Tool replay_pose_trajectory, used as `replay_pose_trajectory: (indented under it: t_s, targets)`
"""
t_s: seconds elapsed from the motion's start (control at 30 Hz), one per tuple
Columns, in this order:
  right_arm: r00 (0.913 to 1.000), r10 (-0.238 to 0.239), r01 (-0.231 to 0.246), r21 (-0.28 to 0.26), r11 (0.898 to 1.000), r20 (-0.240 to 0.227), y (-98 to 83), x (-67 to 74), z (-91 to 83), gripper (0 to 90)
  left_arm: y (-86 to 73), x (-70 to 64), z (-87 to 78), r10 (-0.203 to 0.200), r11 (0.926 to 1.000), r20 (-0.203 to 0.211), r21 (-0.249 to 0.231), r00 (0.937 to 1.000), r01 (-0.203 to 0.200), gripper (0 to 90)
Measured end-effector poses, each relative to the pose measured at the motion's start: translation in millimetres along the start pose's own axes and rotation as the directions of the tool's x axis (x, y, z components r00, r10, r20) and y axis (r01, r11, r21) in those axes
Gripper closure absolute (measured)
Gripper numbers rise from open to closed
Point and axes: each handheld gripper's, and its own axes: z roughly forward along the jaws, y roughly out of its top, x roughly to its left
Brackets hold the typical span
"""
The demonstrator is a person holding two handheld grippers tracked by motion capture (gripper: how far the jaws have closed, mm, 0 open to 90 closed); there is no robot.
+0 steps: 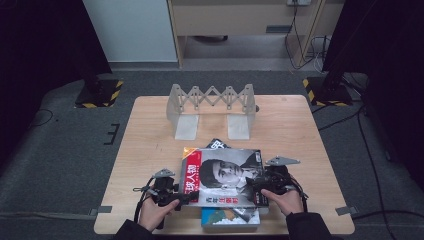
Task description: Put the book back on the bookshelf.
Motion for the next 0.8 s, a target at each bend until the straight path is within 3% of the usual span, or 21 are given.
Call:
replay_pose_trajectory:
  t_s: [0.23,0.5,0.53,0.63,0.7,0.8]
  targets:
    - [0.9999,0.002,-0.002,0.002,1.0,-0.012,-0.4,2.1,1.4,10.1,3.8,-1.5,-8.6,-0.007,0.9996,0.014,-0.027,0.9999,0.008,31.0]
    - [0.9998,0.008,-0.008,0.004,1.0,-0.019,-1.0,1.2,2.0,9.9,7.6,-2.5,-20.1,-0.024,0.9902,0.07,-0.136,0.9973,0.033,41.6]
    - [0.9998,0.008,-0.008,0.005,1.0,-0.019,-1.0,1.2,2.2,9.9,9.1,-2.1,-22.0,-0.034,0.9861,0.104,-0.158,0.994,0.051,42.9]
    - [0.9998,0.009,-0.009,0.008,1.0,-0.019,-1.1,1.5,2.4,9.8,10.3,-1.6,-21.9,-0.044,0.9858,0.119,-0.156,0.9919,0.063,46.8]
    - [0.9998,0.007,-0.007,0.012,1.0,-0.018,-1.2,1.7,2.6,9.7,12.0,-0.2,-16.9,-0.049,0.9896,0.145,-0.127,0.9883,0.068,47.5]
    - [0.9998,0.008,-0.008,0.012,1.0,-0.018,-1.2,1.6,2.5,9.7,14.3,-1.2,-10.2,-0.04,0.9942,0.152,-0.093,0.9876,0.055,49.1]
